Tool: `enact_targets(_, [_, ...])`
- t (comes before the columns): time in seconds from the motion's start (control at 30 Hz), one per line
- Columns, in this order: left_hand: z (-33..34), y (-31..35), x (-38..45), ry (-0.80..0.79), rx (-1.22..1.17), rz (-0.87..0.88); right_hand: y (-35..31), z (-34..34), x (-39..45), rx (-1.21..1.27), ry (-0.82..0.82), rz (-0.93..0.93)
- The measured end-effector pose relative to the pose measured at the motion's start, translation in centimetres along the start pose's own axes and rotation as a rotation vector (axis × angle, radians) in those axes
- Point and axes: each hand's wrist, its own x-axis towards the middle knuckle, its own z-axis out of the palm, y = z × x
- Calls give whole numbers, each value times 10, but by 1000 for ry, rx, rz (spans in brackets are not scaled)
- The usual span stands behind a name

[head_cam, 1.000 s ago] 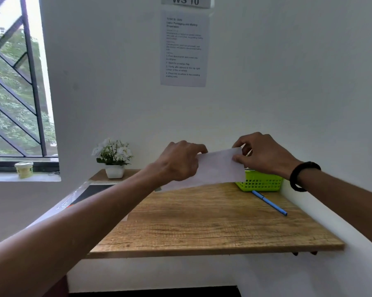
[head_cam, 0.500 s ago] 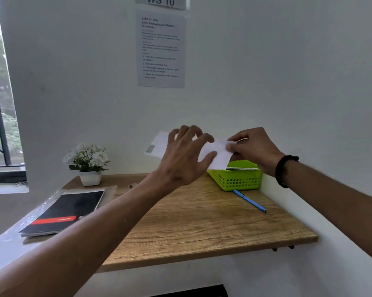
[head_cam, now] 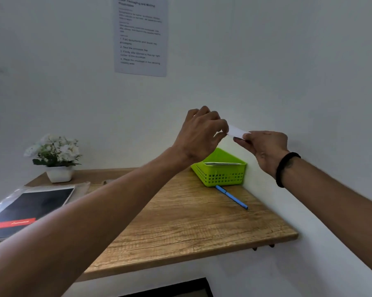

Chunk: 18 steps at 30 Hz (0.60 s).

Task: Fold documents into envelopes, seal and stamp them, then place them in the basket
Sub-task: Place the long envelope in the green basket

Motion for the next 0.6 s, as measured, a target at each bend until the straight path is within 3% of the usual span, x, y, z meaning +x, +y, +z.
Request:
enact_targets(0.23, [55,-2,-30,-90,-41,-199,40,-21,22,-165,44,8])
enact_targets(0.47, [88,-8,-50,-134,-91,-355,71,-33,32,-144,-41,32])
enact_targets(0.6, [103,-10,-53,-181,-135,-400,83,-41,39,-348,-49,-75])
